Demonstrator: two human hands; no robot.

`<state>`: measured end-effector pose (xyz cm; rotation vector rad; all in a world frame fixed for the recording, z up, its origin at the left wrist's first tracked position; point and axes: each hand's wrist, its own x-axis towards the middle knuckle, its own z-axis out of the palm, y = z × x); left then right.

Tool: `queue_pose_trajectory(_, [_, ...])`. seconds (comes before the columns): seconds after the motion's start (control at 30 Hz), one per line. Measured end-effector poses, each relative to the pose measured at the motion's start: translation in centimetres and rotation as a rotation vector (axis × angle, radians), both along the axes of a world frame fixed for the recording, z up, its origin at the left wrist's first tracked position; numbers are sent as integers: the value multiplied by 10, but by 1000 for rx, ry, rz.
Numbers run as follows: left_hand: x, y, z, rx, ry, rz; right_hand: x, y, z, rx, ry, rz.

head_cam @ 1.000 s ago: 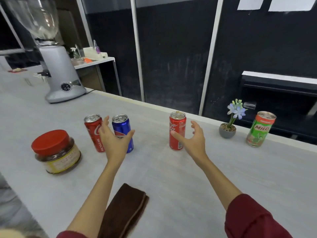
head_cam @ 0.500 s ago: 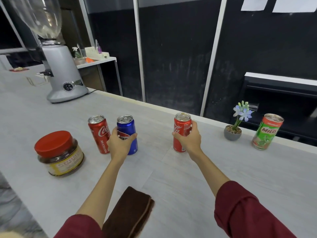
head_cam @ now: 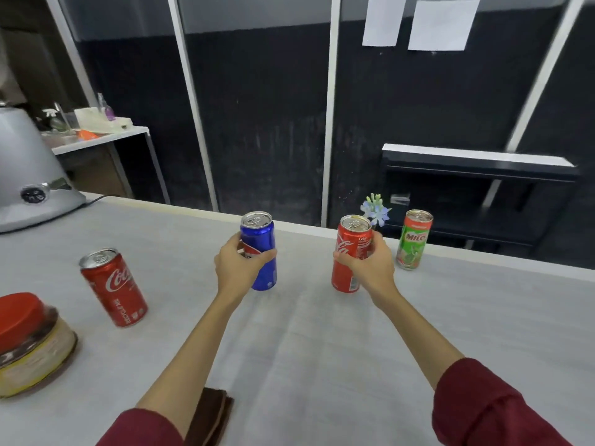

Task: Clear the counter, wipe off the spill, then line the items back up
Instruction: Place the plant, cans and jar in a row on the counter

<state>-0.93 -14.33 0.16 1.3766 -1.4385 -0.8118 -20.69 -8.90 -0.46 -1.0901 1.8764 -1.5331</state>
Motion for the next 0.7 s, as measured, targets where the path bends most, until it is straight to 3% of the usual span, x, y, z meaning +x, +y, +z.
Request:
queue_pose_trajectory(0.4, [-221, 45, 3, -6, 36, -453, -181, 87, 9, 54, 86, -389])
queue_pose_trajectory(0.7, [-332, 40, -14, 56, 40, -473, -262, 71, -8, 92, 76, -419])
